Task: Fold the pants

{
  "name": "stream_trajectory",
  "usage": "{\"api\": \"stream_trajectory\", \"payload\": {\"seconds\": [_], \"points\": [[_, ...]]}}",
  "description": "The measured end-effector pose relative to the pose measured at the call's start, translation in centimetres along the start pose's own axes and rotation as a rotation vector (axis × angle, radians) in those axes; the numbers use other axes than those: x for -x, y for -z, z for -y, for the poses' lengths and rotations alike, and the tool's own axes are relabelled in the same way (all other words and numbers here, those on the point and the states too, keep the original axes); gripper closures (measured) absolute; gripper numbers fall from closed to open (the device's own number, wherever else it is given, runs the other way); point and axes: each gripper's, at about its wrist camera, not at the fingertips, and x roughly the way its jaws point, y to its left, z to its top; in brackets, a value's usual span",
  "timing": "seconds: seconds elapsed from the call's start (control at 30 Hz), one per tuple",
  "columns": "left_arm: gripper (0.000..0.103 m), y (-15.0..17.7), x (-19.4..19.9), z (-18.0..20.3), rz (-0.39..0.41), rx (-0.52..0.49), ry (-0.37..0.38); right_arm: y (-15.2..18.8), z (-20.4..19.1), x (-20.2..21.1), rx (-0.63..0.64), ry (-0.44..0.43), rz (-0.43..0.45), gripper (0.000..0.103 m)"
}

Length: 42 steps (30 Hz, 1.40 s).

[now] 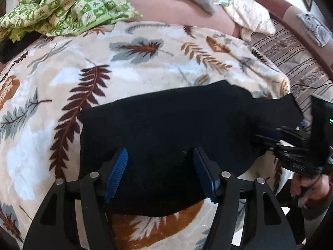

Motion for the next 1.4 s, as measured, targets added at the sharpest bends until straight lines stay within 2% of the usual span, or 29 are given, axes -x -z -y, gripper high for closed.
{"api": "stream_trajectory", "payload": {"seconds": [0.1, 0.17, 0.23, 0.37, 0.57, 0.7, 0.8, 0.97, 1.17, 1.4], "points": [[0.038, -0.2, 0.4, 0.4, 0.023, 0.014, -0.01, -0.4, 0.4, 1.4, -0.03, 0.007, -0.009, 0.065], [0.038, -0.4, 0.9, 0.9, 0.05, 0.025, 0.0, -0.6, 0.8, 2.7, -0.053, 0.006, 0.037, 0.053], [0.038, -0.7, 1.2, 1.5, 0.072, 0.026, 0.012, -0.8, 1.1, 3.9, -0.069, 0.006, 0.074, 0.046], [0.036, -1.5, 1.0, 2.7, 0.09, 0.021, 0.003, -0.7, 0.9, 4.3, -0.067, 0.009, 0.08, 0.046], [0.036, -2.3, -0.3, 3.5, 0.078, 0.03, -0.015, 0.3, -0.3, 2.6, -0.039, -0.011, 0.03, 0.046], [0.036, -2.6, -2.0, 3.4, 0.035, 0.037, -0.046, 1.2, -0.4, 0.7, -0.034, -0.012, -0.007, 0.046], [0.034, -2.6, -3.3, 3.0, -0.003, 0.058, -0.069, 1.1, -0.2, 1.2, -0.038, -0.026, -0.003, 0.046], [0.033, -2.6, -2.8, 3.7, 0.02, 0.043, -0.081, 0.6, 1.9, 3.7, -0.107, -0.023, 0.029, 0.045], [0.033, -3.1, -1.6, 5.3, 0.074, 0.03, -0.028, 1.7, 5.6, 6.8, -0.174, 0.06, 0.065, 0.043], [0.033, -2.9, -1.7, 6.4, 0.074, 0.028, -0.014, 3.2, 9.2, 8.3, -0.267, 0.119, 0.088, 0.043]]}}
